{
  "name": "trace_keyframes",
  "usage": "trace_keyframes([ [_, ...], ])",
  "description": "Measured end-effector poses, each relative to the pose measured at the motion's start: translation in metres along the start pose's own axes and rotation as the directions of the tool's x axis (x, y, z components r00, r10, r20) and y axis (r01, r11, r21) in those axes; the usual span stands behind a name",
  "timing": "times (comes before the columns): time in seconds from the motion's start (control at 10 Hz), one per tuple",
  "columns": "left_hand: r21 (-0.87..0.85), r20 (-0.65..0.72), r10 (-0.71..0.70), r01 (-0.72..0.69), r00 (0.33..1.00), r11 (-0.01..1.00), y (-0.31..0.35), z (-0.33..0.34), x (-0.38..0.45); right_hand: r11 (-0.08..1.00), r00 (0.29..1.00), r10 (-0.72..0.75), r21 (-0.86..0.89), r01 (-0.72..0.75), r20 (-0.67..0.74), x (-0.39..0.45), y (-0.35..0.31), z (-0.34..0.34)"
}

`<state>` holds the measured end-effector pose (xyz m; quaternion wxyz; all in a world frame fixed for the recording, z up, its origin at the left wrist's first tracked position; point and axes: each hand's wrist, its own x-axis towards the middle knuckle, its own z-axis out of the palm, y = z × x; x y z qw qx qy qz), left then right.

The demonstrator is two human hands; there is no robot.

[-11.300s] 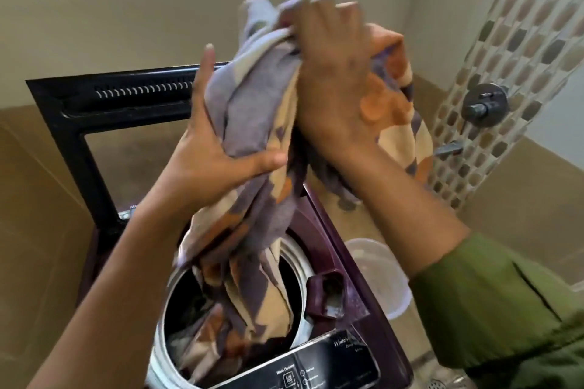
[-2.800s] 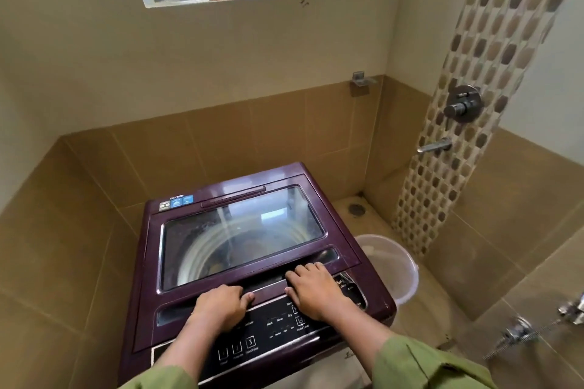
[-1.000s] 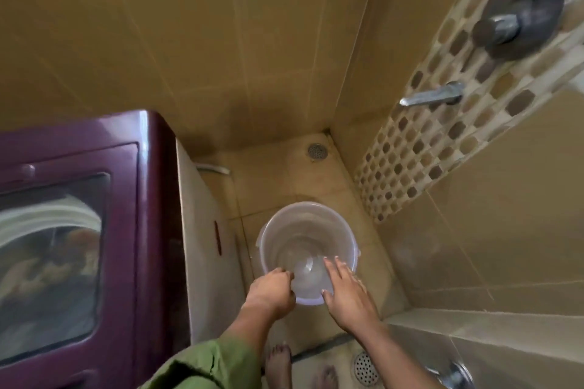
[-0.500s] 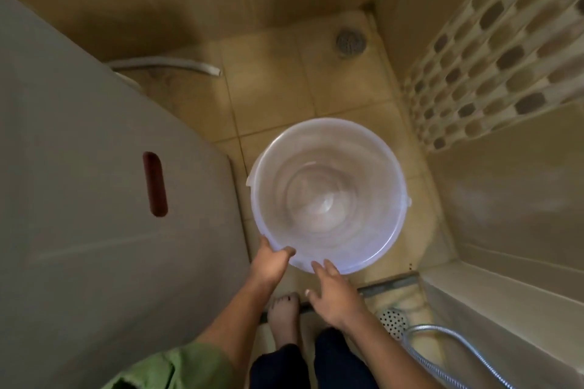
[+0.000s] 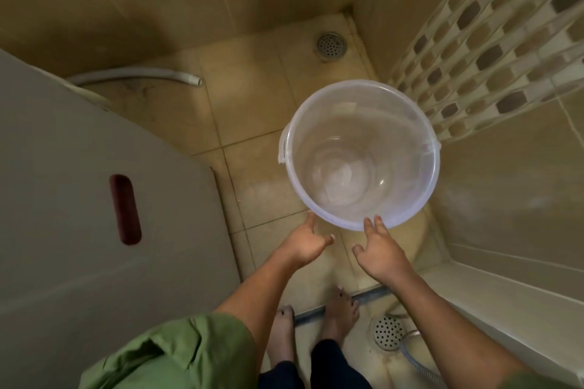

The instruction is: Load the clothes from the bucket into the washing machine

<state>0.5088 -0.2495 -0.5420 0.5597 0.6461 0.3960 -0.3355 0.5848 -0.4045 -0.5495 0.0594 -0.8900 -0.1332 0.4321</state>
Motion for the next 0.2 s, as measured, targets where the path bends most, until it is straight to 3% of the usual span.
trace_keyframes([
  [0.1, 0.076, 0.025, 0.000, -0.002, 1.000, 0.997, -0.008, 0.012, -0.027, 0.999, 1.000, -0.026, 0.046, 0.026, 0.001, -0.019, -0.012, -0.005],
  [0.2, 0.033, -0.039, -0.007, 0.008, 0.999, 0.999, -0.015, 0.013, -0.048, 0.993, 0.996, -0.085, 0.076, 0.085, 0.002, -0.038, -0.028, -0.005],
])
